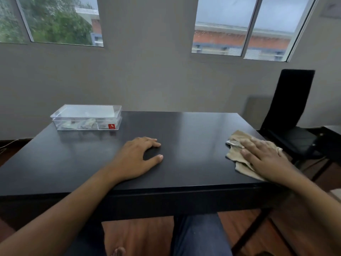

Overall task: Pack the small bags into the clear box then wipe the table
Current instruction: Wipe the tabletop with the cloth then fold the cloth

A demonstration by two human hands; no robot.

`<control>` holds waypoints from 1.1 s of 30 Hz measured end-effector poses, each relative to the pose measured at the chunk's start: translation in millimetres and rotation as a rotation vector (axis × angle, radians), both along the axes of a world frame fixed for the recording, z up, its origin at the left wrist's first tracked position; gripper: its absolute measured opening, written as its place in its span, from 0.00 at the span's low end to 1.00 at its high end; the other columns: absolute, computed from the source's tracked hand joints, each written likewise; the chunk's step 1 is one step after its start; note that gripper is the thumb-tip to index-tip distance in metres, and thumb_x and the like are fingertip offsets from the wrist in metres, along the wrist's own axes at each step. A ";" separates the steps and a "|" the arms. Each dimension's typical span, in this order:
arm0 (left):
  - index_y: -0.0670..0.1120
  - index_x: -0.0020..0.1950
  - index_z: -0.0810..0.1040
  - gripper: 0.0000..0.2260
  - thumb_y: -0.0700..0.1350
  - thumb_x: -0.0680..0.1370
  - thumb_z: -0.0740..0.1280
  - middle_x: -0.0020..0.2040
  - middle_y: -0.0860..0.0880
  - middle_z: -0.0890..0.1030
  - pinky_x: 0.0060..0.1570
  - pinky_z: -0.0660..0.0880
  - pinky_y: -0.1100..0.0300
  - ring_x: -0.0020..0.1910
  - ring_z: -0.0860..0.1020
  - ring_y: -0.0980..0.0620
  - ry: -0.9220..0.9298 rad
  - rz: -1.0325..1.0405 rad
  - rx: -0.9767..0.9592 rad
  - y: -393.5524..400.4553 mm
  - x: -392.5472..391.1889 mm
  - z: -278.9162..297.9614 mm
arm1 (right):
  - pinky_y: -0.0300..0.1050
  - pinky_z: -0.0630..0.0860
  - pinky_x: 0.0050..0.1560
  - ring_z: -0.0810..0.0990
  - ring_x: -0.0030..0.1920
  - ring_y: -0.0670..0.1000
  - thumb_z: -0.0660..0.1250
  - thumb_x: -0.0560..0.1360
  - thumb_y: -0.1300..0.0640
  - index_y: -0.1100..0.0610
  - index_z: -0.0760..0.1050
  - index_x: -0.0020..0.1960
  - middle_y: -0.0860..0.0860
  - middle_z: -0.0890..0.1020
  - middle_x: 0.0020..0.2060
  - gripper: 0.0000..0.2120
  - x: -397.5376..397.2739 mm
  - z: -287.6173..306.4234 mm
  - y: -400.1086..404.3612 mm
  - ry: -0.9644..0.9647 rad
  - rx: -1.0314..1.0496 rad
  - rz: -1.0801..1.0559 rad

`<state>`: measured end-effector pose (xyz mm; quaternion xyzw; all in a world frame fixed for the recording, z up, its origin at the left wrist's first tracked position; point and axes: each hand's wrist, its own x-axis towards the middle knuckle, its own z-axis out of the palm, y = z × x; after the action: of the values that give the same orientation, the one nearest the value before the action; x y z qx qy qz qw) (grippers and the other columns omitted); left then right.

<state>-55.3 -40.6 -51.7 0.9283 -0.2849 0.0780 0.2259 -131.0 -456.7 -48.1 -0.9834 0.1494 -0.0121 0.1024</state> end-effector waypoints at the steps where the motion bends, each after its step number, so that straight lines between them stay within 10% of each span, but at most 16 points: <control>1: 0.57 0.68 0.79 0.26 0.68 0.75 0.62 0.71 0.58 0.77 0.71 0.67 0.56 0.70 0.74 0.56 0.006 0.011 -0.025 -1.7 -0.3 0.2 | 0.65 0.42 0.79 0.48 0.83 0.49 0.40 0.77 0.29 0.31 0.51 0.79 0.40 0.51 0.83 0.30 -18.2 -2.3 6.2 -0.016 -0.012 0.034; 8: 0.56 0.59 0.83 0.19 0.64 0.77 0.64 0.62 0.56 0.82 0.68 0.72 0.47 0.63 0.78 0.54 -0.007 0.020 -0.142 -23.4 -4.6 1.5 | 0.59 0.40 0.81 0.44 0.83 0.46 0.37 0.74 0.28 0.31 0.54 0.79 0.38 0.51 0.82 0.34 -36.0 -5.4 65.1 -0.063 0.009 0.290; 15: 0.61 0.53 0.83 0.21 0.70 0.79 0.56 0.53 0.58 0.79 0.58 0.58 0.51 0.61 0.74 0.53 0.037 0.266 -0.135 -45.0 -0.3 7.6 | 0.41 0.56 0.78 0.62 0.77 0.37 0.54 0.85 0.41 0.36 0.69 0.75 0.37 0.68 0.76 0.19 -6.2 30.1 138.6 -0.207 0.743 0.434; 22: 0.63 0.65 0.75 0.28 0.76 0.71 0.61 0.63 0.53 0.73 0.67 0.61 0.46 0.68 0.68 0.48 0.138 0.262 0.055 -73.2 2.9 13.8 | 0.57 0.47 0.79 0.49 0.82 0.59 0.56 0.80 0.33 0.53 0.58 0.81 0.59 0.53 0.82 0.36 19.6 13.2 124.7 -0.197 0.243 0.008; 26: 0.62 0.53 0.76 0.15 0.68 0.72 0.70 0.49 0.62 0.76 0.59 0.64 0.50 0.63 0.73 0.49 0.214 0.180 -0.070 -81.2 7.0 21.1 | 0.58 0.40 0.80 0.45 0.82 0.59 0.59 0.78 0.31 0.48 0.73 0.69 0.59 0.53 0.82 0.27 14.6 7.1 119.2 -0.204 0.200 0.068; 30: 0.59 0.46 0.73 0.11 0.63 0.74 0.71 0.45 0.60 0.81 0.63 0.70 0.47 0.54 0.78 0.53 0.237 0.107 -0.184 -81.7 3.3 20.9 | 0.58 0.55 0.79 0.55 0.80 0.58 0.69 0.77 0.39 0.46 0.76 0.57 0.55 0.65 0.78 0.14 9.6 9.4 116.1 -0.327 0.331 0.133; 33: 0.57 0.49 0.72 0.10 0.59 0.77 0.70 0.42 0.54 0.85 0.54 0.78 0.50 0.43 0.81 0.53 0.303 0.014 -0.377 -87.5 -7.1 22.4 | 0.47 0.74 0.58 0.76 0.62 0.50 0.70 0.78 0.43 0.44 0.73 0.54 0.46 0.79 0.59 0.10 -0.5 13.1 112.1 -0.456 0.510 0.142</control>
<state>-62.4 -128.1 -29.4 0.8729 -0.2215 -0.0089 0.4347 -131.5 -344.7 -35.0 -0.9061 0.0522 -0.1865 0.3762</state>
